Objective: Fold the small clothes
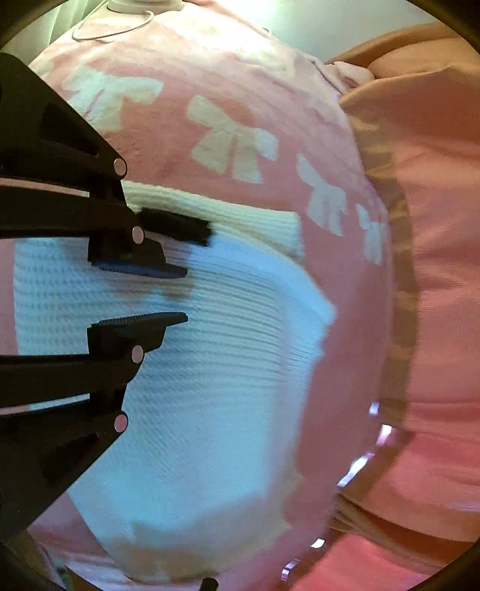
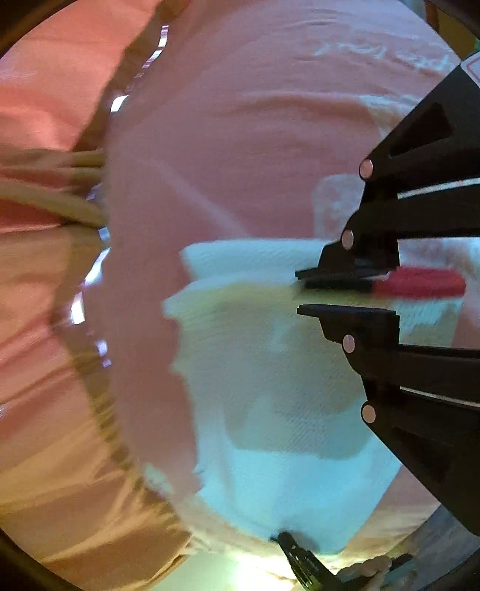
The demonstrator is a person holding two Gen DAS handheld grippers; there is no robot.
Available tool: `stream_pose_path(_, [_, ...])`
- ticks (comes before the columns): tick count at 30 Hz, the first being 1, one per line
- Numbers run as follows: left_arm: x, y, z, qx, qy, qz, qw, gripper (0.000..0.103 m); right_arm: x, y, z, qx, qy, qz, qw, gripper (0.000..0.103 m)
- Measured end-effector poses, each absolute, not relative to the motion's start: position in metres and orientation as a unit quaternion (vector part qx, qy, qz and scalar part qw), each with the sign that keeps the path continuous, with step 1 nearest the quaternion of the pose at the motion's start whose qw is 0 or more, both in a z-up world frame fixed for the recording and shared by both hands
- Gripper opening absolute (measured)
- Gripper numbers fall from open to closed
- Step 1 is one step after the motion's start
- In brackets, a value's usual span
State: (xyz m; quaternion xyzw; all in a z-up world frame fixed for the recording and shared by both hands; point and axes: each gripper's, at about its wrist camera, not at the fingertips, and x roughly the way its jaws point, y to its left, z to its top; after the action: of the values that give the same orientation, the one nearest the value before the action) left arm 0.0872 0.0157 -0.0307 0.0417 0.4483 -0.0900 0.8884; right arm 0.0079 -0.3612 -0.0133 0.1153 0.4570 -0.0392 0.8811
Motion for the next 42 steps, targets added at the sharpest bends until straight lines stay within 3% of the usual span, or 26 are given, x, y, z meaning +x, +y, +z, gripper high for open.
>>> stream_pose_path(2, [0.097,0.007,-0.018,0.037,0.437,-0.099,0.893,0.035,0.022,-0.355,-0.009,0.123,0.453,-0.028,0.883,0.030])
stream_pose_path(4, [0.112,-0.005,-0.006,0.039,0.427,-0.103,0.897,0.060,0.043,-0.348,-0.007,0.124,0.454,-0.015,0.882,0.034])
stream_pose_path(8, [0.147,-0.023,0.002,0.072,0.401,-0.087,0.909,0.065,0.084,-0.347,-0.011,0.106,0.456,-0.032,0.883,0.049])
stream_pose_path(11, [0.181,-0.025,-0.015,0.081,0.421,-0.064,0.901,0.064,0.101,-0.358,-0.026,0.095,0.471,-0.053,0.875,0.049])
stream_pose_path(12, [0.187,-0.023,-0.021,0.077,0.429,-0.060,0.898,0.063,0.107,-0.361,-0.031,0.094,0.477,-0.057,0.872,0.049])
stream_pose_path(14, [0.203,-0.017,-0.036,0.058,0.457,-0.059,0.886,0.047,0.119,-0.369,-0.045,0.097,0.489,-0.064,0.865,0.049])
stream_pose_path(15, [0.210,-0.015,-0.043,0.051,0.472,-0.063,0.878,0.032,0.124,-0.371,-0.050,0.099,0.495,-0.063,0.861,0.046])
stream_pose_path(16, [0.212,-0.012,-0.048,0.049,0.479,-0.061,0.874,0.015,0.127,-0.372,-0.055,0.102,0.499,-0.055,0.859,0.014])
stream_pose_path(17, [0.215,-0.010,-0.050,0.048,0.484,-0.058,0.872,0.008,0.128,-0.372,-0.056,0.107,0.501,-0.050,0.858,0.007])
stream_pose_path(22, [0.216,0.003,-0.039,0.021,0.472,-0.057,0.880,0.008,0.115,-0.377,-0.017,0.120,0.445,-0.058,0.886,0.007])
stream_pose_path(26, [0.222,0.005,-0.062,0.035,0.494,-0.043,0.868,0.008,0.128,-0.388,-0.059,0.121,0.508,-0.076,0.849,0.006])
stream_pose_path(31, [0.206,0.010,-0.040,0.024,0.475,-0.055,0.878,0.019,0.111,-0.368,-0.018,0.102,0.454,-0.077,0.882,0.015])
stream_pose_path(32, [0.197,0.012,-0.031,0.024,0.464,-0.055,0.884,0.025,0.104,-0.361,-0.006,0.103,0.441,-0.068,0.889,0.015])
stream_pose_path(34, [0.179,0.015,-0.017,0.030,0.443,-0.054,0.894,0.048,0.087,-0.342,0.010,0.099,0.419,-0.042,0.902,0.015])
stream_pose_path(38, [0.138,0.034,-0.005,-0.002,0.436,-0.053,0.898,0.057,0.068,-0.288,0.009,0.086,0.431,0.028,0.898,0.014])
stream_pose_path(40, [0.115,0.054,-0.005,-0.047,0.428,-0.047,0.902,0.074,0.065,-0.262,0.006,0.075,0.439,0.062,0.893,0.013])
stream_pose_path(42, [0.102,0.070,-0.013,-0.084,0.431,-0.048,0.897,0.075,0.063,-0.230,0.002,0.046,0.444,0.087,0.890,0.012])
